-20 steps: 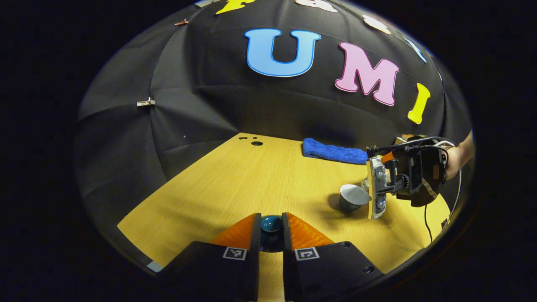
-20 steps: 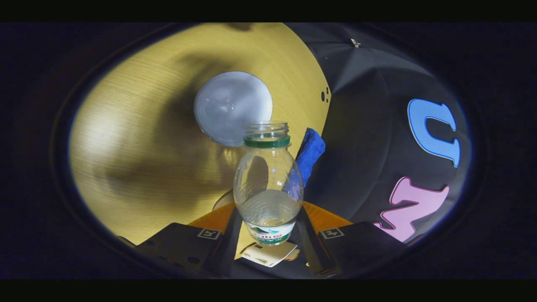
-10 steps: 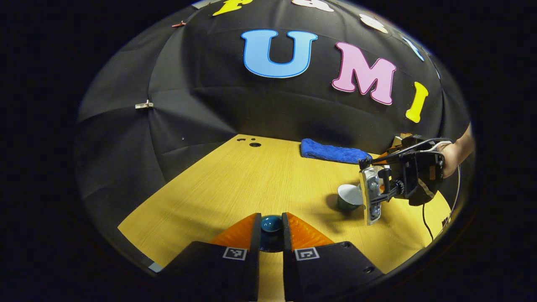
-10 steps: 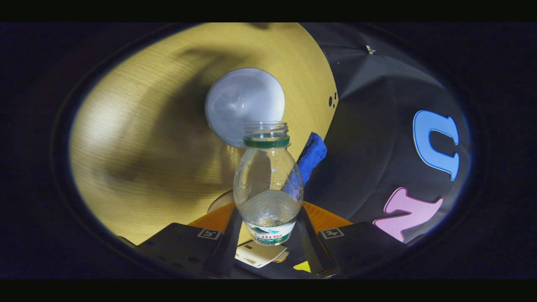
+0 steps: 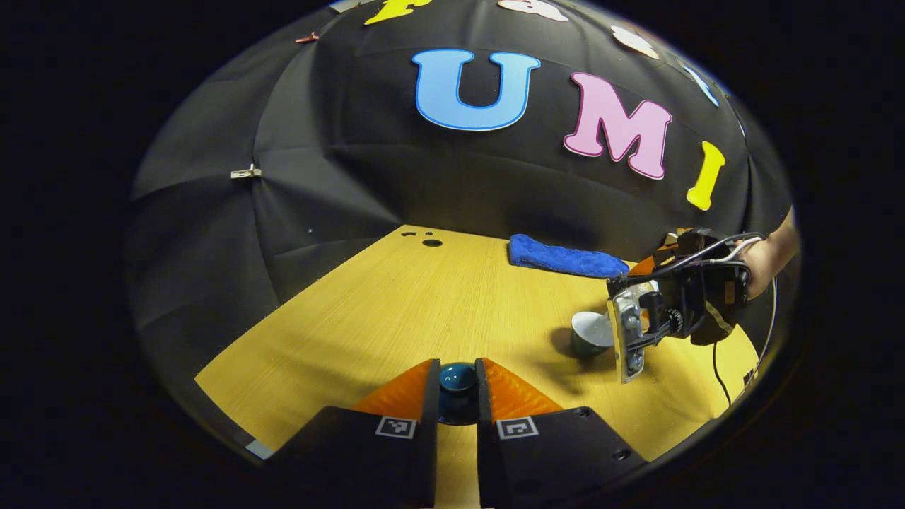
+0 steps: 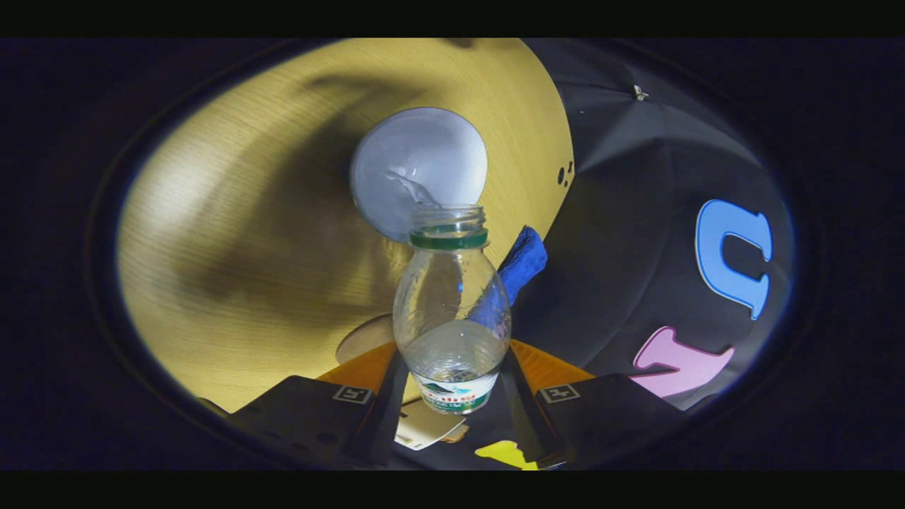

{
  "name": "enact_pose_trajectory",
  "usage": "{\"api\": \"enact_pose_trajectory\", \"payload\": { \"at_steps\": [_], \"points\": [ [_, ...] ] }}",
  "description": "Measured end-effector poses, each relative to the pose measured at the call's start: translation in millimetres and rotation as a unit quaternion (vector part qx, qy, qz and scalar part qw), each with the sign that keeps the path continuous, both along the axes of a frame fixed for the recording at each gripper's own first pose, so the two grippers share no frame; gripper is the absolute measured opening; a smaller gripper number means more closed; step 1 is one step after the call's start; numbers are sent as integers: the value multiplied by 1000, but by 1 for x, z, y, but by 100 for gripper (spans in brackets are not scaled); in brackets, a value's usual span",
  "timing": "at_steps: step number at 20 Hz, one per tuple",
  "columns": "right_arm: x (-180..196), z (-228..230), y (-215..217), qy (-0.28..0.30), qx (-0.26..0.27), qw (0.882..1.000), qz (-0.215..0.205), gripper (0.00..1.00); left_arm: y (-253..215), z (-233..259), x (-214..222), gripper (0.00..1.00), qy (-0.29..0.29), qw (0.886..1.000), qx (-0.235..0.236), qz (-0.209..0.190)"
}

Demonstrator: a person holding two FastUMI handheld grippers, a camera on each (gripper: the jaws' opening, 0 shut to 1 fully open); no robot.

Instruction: Open the teacup lid with one hand, grasp the water bottle and pour water into the teacup with the other hand; after pouring, place the water bottle on the coaster and then close the teacup lid.

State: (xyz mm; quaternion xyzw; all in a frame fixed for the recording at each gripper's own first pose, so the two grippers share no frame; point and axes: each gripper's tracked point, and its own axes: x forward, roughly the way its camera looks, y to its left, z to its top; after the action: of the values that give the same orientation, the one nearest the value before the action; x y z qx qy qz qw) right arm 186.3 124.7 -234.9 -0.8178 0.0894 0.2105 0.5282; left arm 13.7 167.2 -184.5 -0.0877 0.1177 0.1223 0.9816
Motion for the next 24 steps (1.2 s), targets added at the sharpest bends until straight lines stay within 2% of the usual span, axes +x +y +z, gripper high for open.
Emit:
{"api": "enact_pose_trajectory", "payload": {
  "at_steps": [3,4,5,6,8,10,11,12,13,14,16,17,18,19,20,22,24],
  "points": [
    [2,1,-1,-1,-9,1000,4,70,0,-1,-1,24,3,1000,1,-4],
    [2,1,-1,-1,-10,1000,3,70,0,-2,-1,27,4,1000,3,-4],
    [3,1,-2,-2,-12,1000,3,70,1,-2,-2,24,4,1000,2,-4],
    [4,2,-1,-4,-14,1000,4,70,1,-3,-1,27,4,1000,1,-4],
    [5,2,-1,-9,-27,1000,14,70,2,-2,-2,24,4,1000,0,-3],
    [4,3,-1,-13,-32,999,18,74,3,-3,-2,27,6,1000,5,-6],
    [4,2,-1,-15,-33,999,19,74,1,-4,-2,24,8,1000,9,-10],
    [3,3,0,-17,-35,999,18,70,1,-5,-1,27,10,1000,12,-12],
    [3,3,1,-19,-39,999,19,70,0,-5,-1,27,10,1000,12,-14],
    [3,3,1,-21,-43,999,20,70,-1,-5,-2,24,10,1000,12,-15],
    [3,3,1,-22,-51,998,22,70,-1,-5,-2,27,10,1000,11,-17],
    [2,4,2,-22,-56,998,25,70,-3,-5,-1,24,10,1000,10,-18],
    [3,5,3,-24,-61,997,30,70,-4,-6,-1,31,10,1000,9,-19],
    [1,6,4,-25,-64,997,36,74,-5,-7,0,27,11,1000,8,-22],
    [2,6,4,-25,-67,997,39,70,-4,-7,0,27,12,1000,9,-23],
    [1,7,5,-29,-70,996,43,70,-4,-7,0,31,11,1000,10,-25],
    [2,8,6,-38,-80,995,47,70,-4,-5,-1,24,9,1000,10,-25]
  ]
}}
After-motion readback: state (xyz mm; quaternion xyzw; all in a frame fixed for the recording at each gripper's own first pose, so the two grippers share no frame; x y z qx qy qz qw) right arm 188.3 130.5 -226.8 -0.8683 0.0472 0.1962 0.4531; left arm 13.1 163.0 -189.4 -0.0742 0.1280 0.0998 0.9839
